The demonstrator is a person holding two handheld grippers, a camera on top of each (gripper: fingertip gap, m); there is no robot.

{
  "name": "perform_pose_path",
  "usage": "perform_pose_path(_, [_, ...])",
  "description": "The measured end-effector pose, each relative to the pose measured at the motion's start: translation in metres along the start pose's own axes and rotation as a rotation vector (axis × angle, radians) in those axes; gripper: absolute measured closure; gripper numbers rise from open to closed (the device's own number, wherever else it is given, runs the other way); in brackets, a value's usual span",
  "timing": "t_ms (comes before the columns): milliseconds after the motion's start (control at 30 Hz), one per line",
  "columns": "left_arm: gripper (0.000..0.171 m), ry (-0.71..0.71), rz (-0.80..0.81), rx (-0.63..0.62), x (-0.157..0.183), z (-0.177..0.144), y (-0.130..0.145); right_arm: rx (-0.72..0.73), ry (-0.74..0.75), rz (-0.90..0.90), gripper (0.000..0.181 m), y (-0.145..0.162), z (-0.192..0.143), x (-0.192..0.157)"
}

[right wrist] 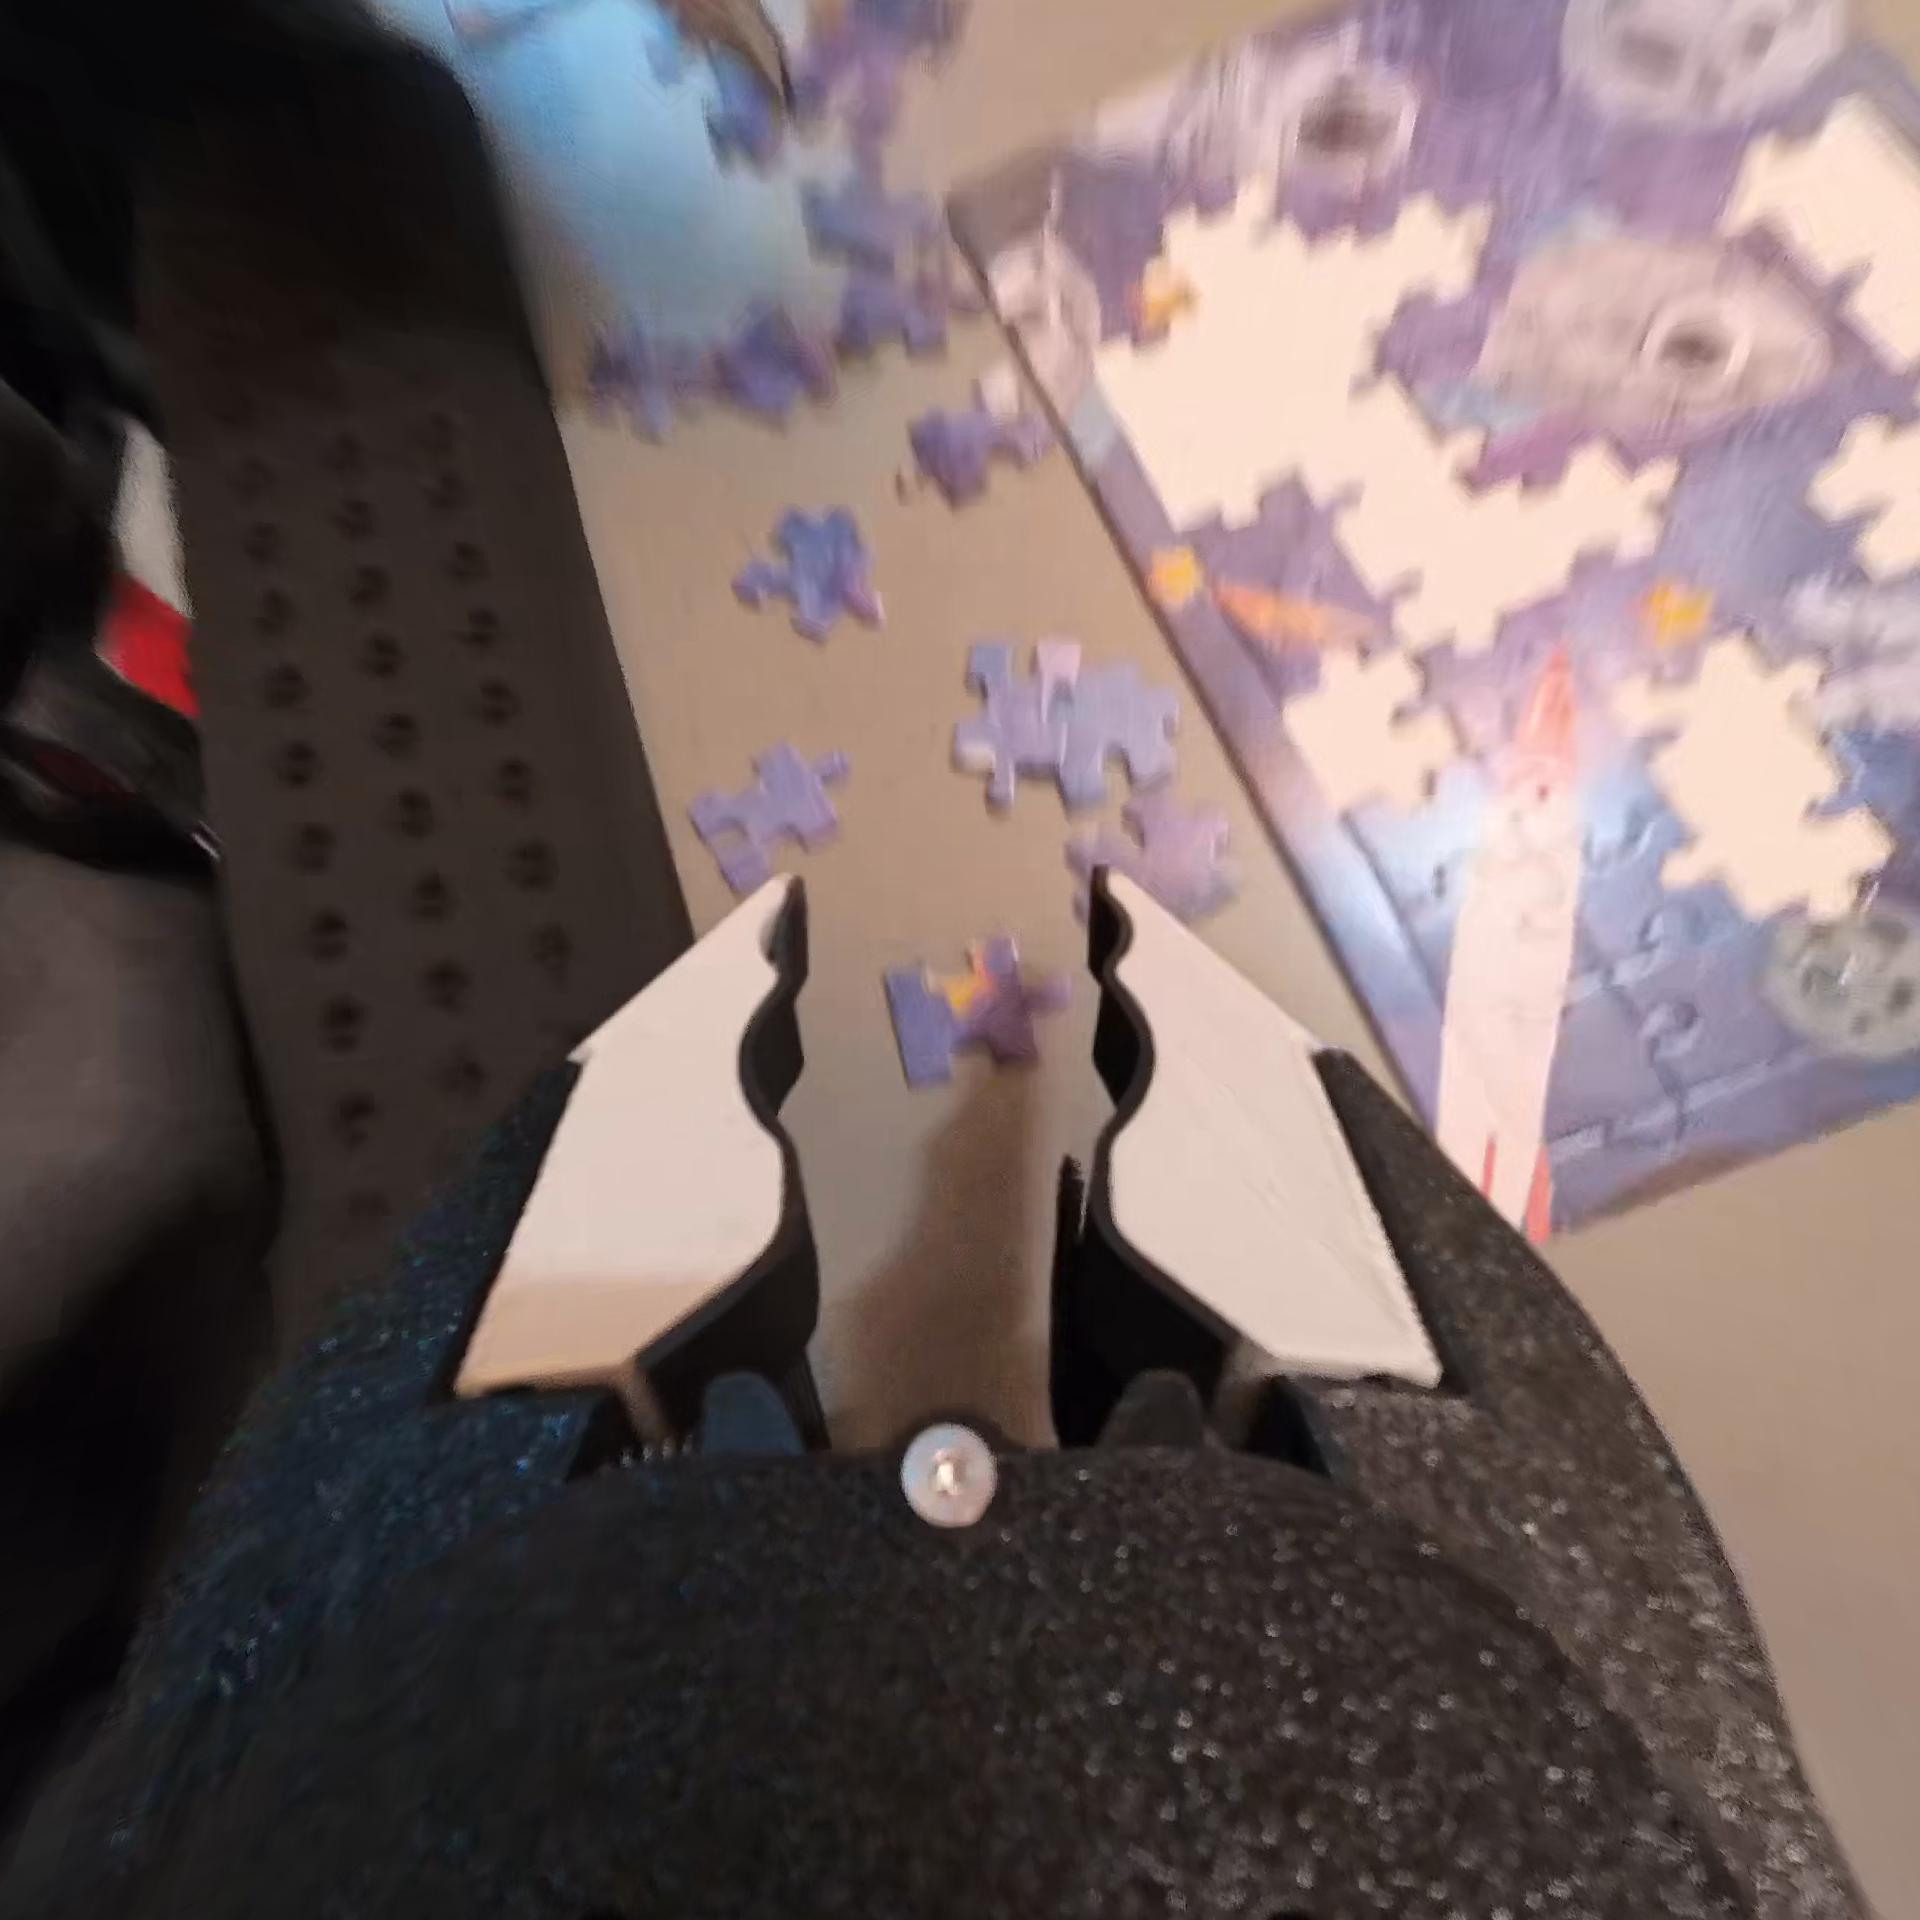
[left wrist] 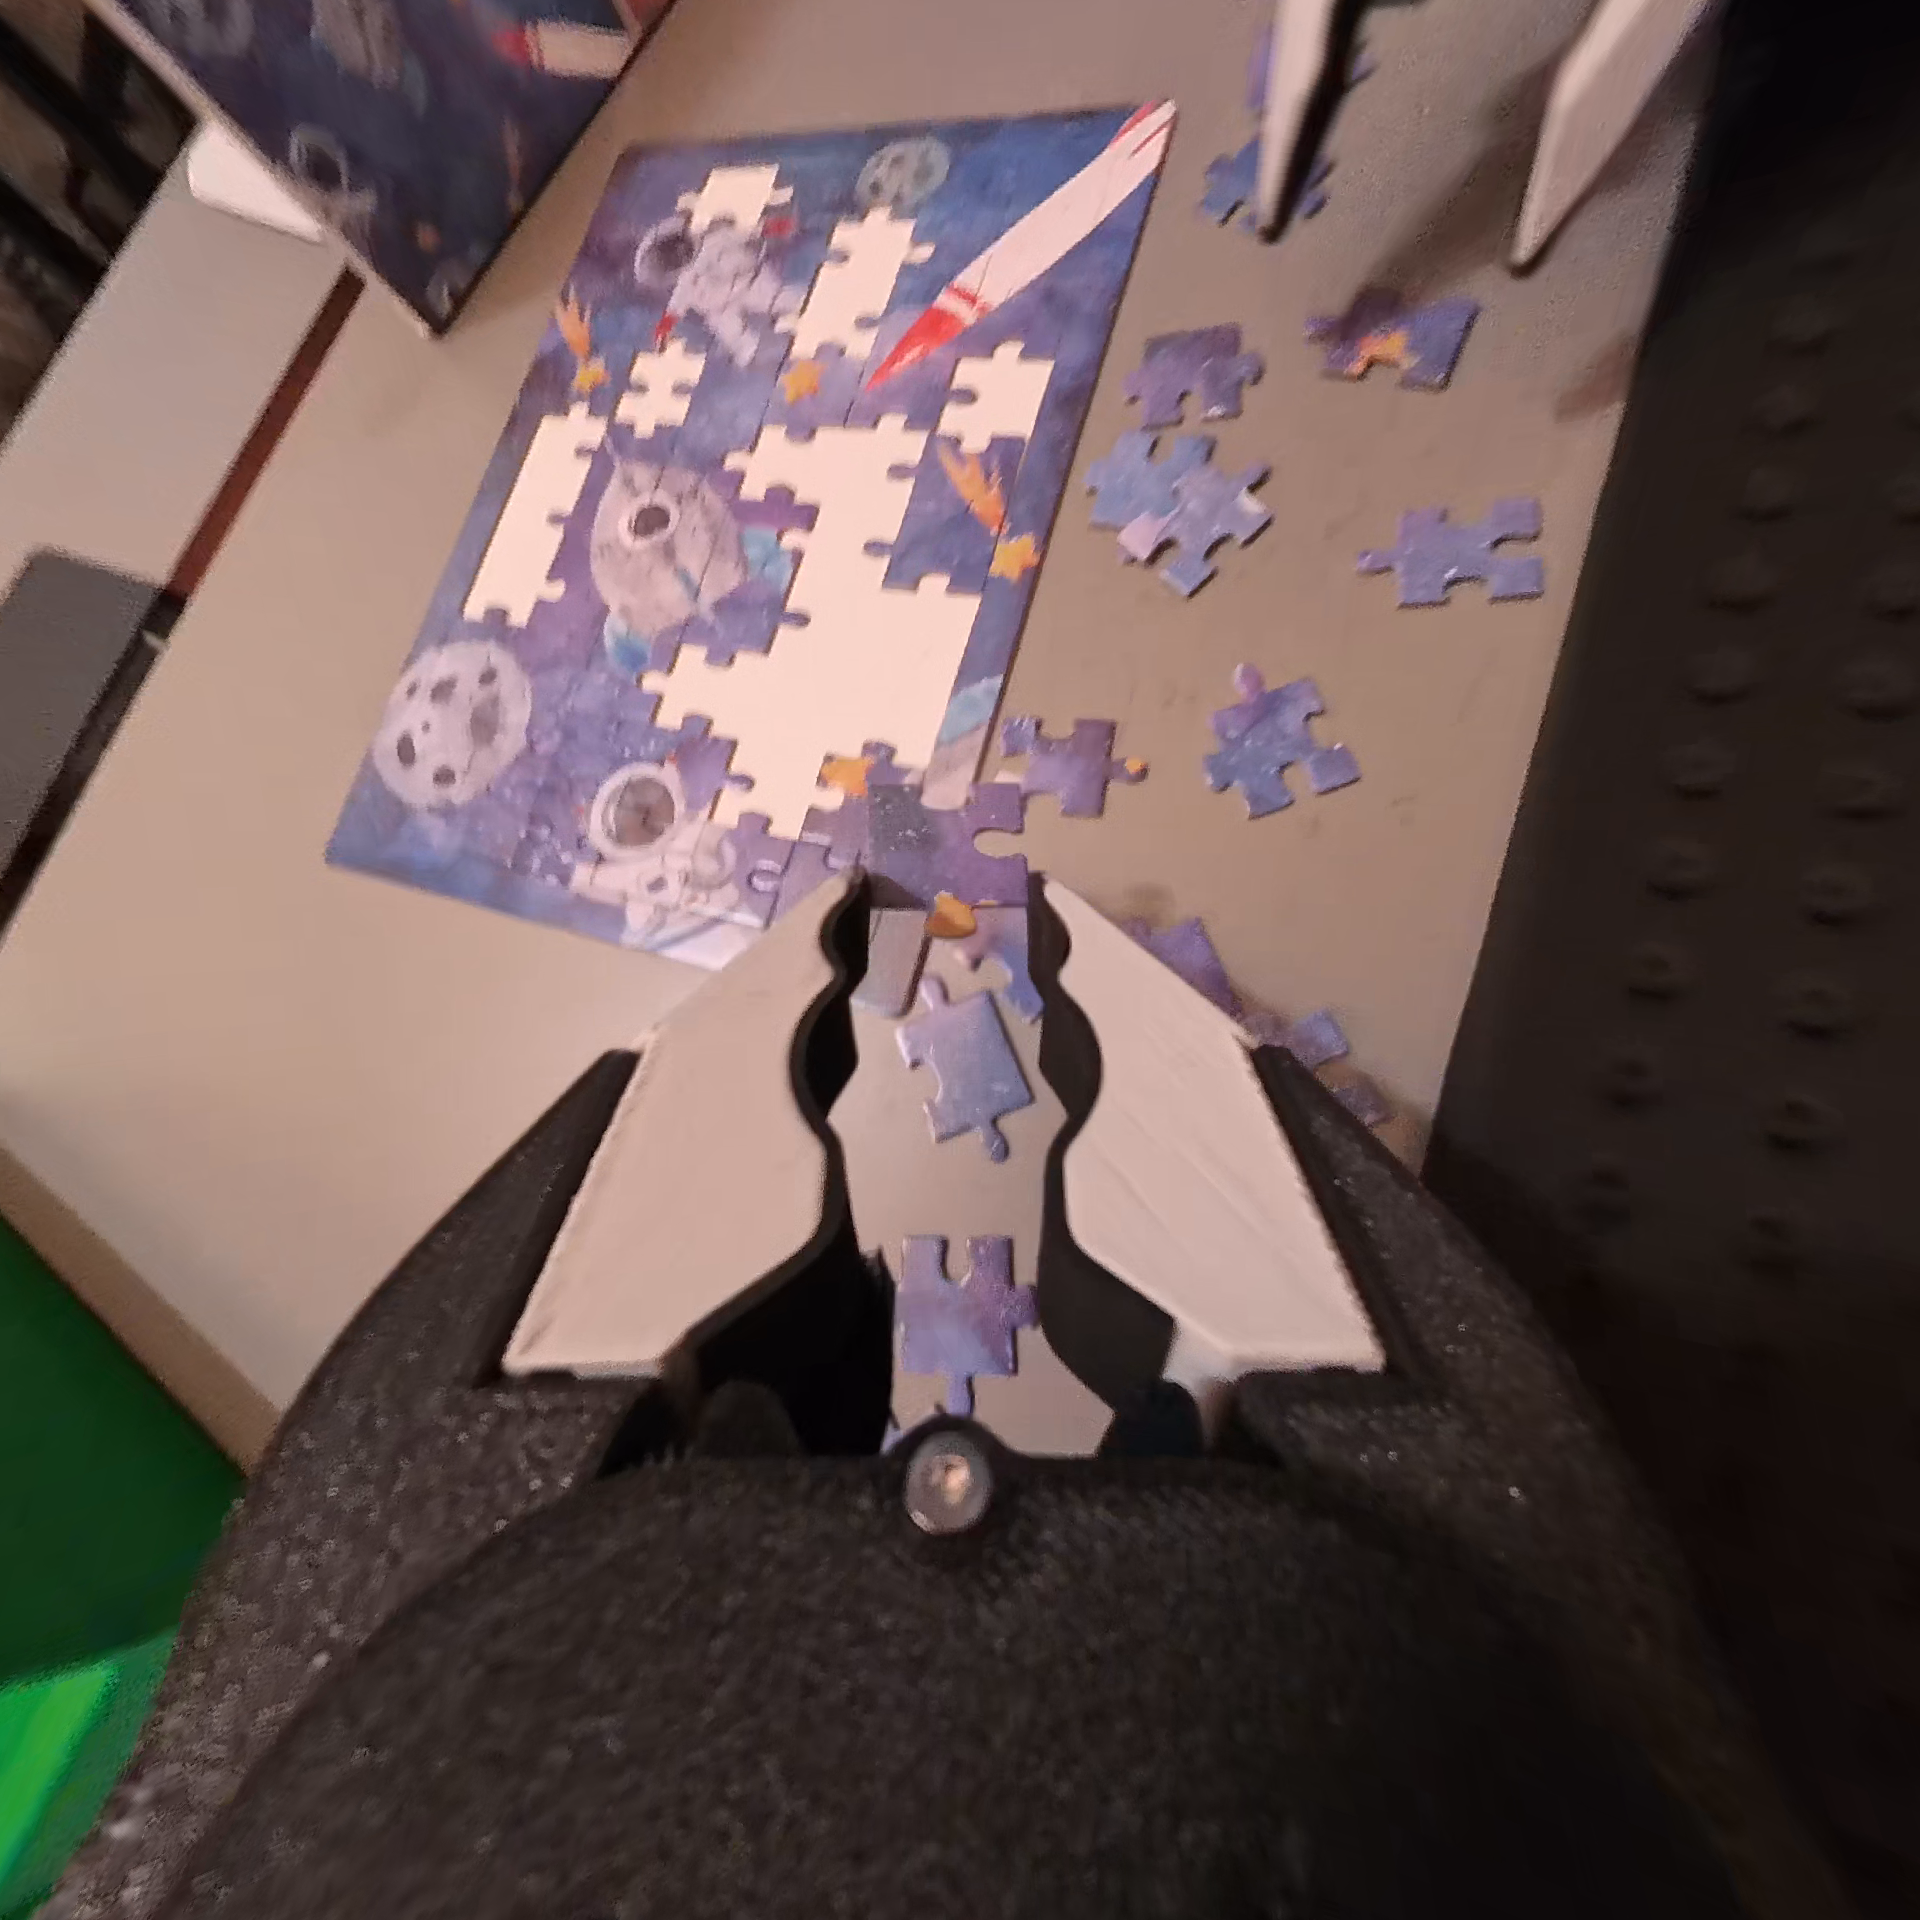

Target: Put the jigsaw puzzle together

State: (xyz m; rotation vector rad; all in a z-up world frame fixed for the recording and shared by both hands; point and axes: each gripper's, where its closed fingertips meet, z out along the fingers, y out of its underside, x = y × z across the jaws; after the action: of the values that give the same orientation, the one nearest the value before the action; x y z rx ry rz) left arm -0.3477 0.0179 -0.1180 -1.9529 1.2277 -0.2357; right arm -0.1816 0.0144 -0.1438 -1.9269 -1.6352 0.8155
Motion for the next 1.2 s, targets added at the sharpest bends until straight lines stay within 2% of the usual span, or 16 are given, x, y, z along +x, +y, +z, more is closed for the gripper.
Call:
perform_pose_path(100, [0.141,0.020,0.070,0.053,0.010,0.000,-0.019,0.157,-0.070,0.060,0.133,-0.062,0.001,-0.006])
perform_pose_path(167, [0.141,0.017,0.118,0.079,0.016,-0.002,-0.030,0.168,-0.188,0.137,0.132,-0.084,0.014,-0.014])
perform_pose_path(333, [0.141,0.027,0.173,0.157,0.038,-0.015,-0.050,0.180,-0.503,0.335,0.135,-0.110,0.039,-0.036])
perform_pose_path(467, [0.141,0.018,0.197,0.174,0.047,-0.017,-0.049,0.275,-0.711,0.503,0.169,-0.125,0.040,-0.051])
perform_pose_path(533, [0.142,0.012,0.188,0.167,0.045,-0.016,-0.047,0.252,-0.672,0.527,0.177,-0.120,0.049,-0.048])
perform_pose_path(567, [0.169,-0.013,0.185,0.166,0.039,-0.015,-0.046,0.234,-0.647,0.533,0.180,-0.118,0.052,-0.047])
perform_pose_path(600, [0.171,-0.029,0.181,0.167,0.033,-0.015,-0.045,0.221,-0.621,0.535,0.180,-0.118,0.051,-0.045])
perform_pose_path(633, [0.171,-0.035,0.167,0.162,0.027,-0.014,-0.044,0.206,-0.592,0.534,0.180,-0.118,0.048,-0.042])
perform_pose_path(700, [0.151,-0.030,0.132,0.134,0.011,-0.012,-0.039,0.161,-0.483,0.527,0.180,-0.117,0.039,-0.028])
perform_pose_path(800, [0.168,0.012,0.066,0.078,-0.017,-0.007,-0.025,0.107,-0.356,0.521,0.180,-0.123,0.016,-0.006])
perform_pose_path(900, [0.166,0.045,-0.042,0.028,-0.048,0.011,-0.009,-0.018,-0.288,0.488,0.179,-0.132,0.008,0.010])
perform_pose_path(967, [0.165,0.089,-0.105,0.020,-0.059,0.023,-0.003,-0.127,-0.277,0.430,0.179,-0.138,0.021,0.017])
perform_pose_path(1067, [0.168,0.210,-0.174,0.078,-0.054,0.033,-0.005,-0.252,-0.292,0.299,0.179,-0.141,0.065,0.042])
perform_pose_path(1100, [0.171,0.216,-0.183,0.076,-0.054,0.036,-0.002,-0.302,-0.316,0.272,0.179,-0.136,0.082,0.051])
perform_pose_path(1200, [0.171,0.155,-0.190,0.036,-0.063,0.047,0.010,-0.323,-0.477,0.338,0.179,-0.138,0.115,0.057])
